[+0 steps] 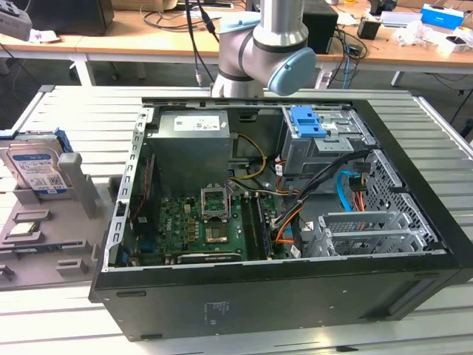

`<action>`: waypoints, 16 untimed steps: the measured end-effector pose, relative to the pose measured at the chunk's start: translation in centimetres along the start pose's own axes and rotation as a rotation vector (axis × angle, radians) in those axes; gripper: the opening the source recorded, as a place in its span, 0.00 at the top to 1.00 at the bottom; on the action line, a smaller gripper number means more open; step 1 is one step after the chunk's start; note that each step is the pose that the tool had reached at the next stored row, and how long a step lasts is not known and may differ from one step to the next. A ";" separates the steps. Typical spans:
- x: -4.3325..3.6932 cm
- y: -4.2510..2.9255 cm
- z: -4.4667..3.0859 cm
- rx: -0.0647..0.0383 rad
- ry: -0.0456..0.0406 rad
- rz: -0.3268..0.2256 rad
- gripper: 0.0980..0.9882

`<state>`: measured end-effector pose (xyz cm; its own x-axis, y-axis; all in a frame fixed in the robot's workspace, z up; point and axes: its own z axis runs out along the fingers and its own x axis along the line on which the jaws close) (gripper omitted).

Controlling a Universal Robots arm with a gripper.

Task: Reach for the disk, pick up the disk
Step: 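Pick up the disk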

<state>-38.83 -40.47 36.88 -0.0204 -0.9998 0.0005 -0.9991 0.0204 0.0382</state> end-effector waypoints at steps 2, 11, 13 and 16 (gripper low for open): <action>0.00 0.00 0.00 0.000 0.0000 0.000 0.64; -0.47 0.01 0.00 0.000 0.0000 0.000 0.50; -0.97 0.02 0.00 0.000 0.0003 0.000 0.50; -2.21 0.04 0.01 0.000 0.0007 0.000 0.50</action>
<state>-38.83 -38.26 36.87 -0.0200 -0.9998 0.0012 -0.9991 0.0200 0.0381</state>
